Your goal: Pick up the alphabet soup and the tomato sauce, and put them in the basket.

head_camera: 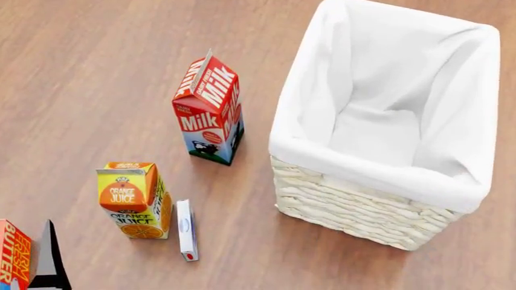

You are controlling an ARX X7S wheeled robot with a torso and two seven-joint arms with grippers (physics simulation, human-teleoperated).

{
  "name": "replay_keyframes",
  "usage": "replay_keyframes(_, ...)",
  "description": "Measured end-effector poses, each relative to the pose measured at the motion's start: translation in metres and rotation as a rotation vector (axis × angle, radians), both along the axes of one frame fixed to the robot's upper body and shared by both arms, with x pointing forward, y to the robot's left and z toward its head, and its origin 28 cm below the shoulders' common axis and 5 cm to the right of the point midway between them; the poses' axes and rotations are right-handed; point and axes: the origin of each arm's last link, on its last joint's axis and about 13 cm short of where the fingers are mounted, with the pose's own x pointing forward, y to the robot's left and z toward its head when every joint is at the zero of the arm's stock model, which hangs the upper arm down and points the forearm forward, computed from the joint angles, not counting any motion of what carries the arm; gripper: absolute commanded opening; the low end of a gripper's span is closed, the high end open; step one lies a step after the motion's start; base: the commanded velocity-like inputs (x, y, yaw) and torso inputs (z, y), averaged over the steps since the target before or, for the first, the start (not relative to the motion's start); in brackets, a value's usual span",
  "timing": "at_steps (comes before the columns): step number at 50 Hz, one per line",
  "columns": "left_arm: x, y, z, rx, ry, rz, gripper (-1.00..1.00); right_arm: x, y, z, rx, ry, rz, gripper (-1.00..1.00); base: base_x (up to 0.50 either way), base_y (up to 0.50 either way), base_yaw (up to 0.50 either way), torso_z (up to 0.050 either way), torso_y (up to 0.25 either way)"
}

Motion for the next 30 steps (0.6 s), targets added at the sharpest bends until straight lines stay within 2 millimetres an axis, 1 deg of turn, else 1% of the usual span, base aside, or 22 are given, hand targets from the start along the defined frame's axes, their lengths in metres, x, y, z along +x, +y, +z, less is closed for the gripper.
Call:
replay_keyframes(17, -0.001, 0.0, 0.001, -0.001, -0.001, -0.003, 1.0, 0.004, 0.011, -0.015, -0.02, 0.049, 0.057, 1.0, 0.0, 0.0, 0.0, 0.0, 0.0)
replay_keyframes(30, -0.001, -0.001, 0.0, -0.001, 0.0, -0.004, 1.0, 0.008, 0.018, -0.022, -0.037, 0.083, 0.088, 1.0, 0.0, 0.0, 0.0, 0.0, 0.0)
